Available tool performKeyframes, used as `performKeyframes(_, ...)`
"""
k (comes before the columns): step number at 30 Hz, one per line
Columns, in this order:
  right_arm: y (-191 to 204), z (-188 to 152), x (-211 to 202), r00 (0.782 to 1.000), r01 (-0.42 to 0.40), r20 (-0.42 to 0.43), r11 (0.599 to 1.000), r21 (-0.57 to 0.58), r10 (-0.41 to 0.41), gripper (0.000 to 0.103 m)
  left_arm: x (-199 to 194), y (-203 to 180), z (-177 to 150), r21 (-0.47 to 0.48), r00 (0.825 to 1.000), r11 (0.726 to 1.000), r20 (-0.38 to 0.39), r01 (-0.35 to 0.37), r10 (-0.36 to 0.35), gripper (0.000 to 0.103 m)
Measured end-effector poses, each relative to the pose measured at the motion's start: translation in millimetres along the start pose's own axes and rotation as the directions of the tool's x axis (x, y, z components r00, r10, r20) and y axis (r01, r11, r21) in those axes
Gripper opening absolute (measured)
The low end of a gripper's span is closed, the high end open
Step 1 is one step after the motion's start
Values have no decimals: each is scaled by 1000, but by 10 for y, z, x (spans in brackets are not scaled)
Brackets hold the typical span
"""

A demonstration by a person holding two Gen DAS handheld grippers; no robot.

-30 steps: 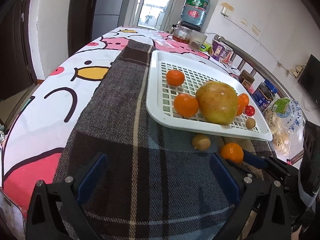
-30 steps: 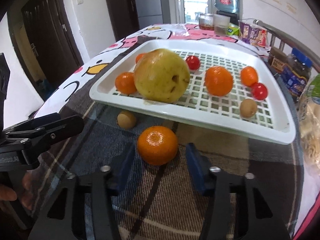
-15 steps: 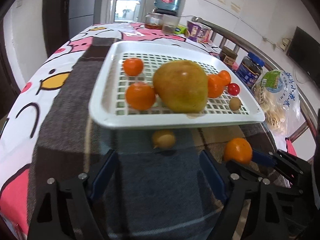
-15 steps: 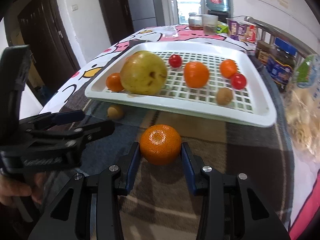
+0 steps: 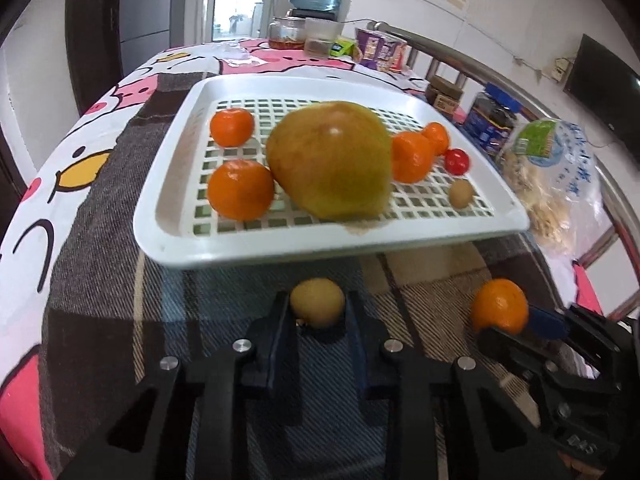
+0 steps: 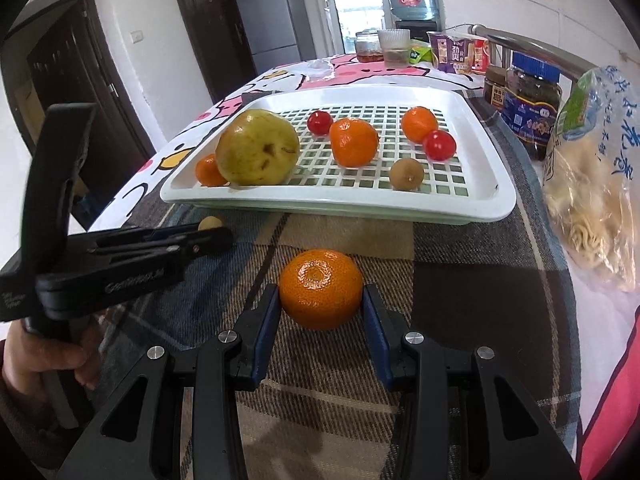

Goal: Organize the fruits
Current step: 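Grasp the orange with the right gripper while the left grasps the brown kiwi, then lift the orange and kiwi and carry both over the white tray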

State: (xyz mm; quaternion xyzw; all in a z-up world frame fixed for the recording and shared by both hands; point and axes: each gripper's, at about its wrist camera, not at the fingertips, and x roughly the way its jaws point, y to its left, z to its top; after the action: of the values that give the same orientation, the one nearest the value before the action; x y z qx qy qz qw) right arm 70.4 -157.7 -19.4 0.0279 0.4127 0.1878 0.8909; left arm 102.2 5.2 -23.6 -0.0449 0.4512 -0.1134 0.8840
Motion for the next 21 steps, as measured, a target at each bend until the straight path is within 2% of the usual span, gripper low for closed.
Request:
performKeyframes(8, -44, -8, -90, 1000, -10, 24, 1000, 13, 10, 39, -279, -150, -152, 21, 998, 1000, 53, 19, -20, 30)
performKeyframes(21, -114, 226, -513, 991, -11, 137, 1000, 17, 9, 39, -839, -224, 146, 29, 973, 998, 223, 55, -60, 30)
